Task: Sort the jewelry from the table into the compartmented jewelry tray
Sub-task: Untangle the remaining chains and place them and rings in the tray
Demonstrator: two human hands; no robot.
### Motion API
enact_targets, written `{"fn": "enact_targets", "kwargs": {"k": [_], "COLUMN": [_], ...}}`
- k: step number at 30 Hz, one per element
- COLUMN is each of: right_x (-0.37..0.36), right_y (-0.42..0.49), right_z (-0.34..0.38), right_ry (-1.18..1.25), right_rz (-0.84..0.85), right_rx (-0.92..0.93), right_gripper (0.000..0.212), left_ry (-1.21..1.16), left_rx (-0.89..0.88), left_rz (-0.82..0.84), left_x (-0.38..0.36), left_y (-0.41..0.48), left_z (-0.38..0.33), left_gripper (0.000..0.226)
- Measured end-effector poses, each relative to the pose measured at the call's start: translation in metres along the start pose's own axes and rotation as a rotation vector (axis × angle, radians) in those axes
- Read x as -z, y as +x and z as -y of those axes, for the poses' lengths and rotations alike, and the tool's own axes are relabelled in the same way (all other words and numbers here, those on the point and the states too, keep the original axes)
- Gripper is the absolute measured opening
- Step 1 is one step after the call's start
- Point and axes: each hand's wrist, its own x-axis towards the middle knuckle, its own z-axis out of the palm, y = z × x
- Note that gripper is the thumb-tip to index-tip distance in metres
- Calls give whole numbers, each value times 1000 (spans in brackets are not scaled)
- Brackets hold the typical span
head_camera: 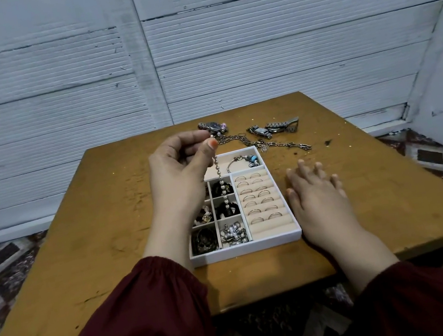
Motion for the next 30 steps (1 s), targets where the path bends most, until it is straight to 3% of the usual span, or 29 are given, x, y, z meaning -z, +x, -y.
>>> {"fn": "enact_targets", "kwargs": {"k": [4,17,30], "right_x": [-3,-2,-2], "right_y": [3,4,4], "right_z": [1,1,1], "right_ry": [-82,-92,-89], "right_rz": [88,107,104], "right_rx": [-10,-21,-23], "right_gripper": [51,52,51], "left_ry": [53,143,443], "left_rx": [-2,108,110], "left_rz": [20,58,170], "left_x": [1,7,7], "left_y": [4,5,0], "left_z": [3,25,45], "left_gripper": [11,14,16]}}
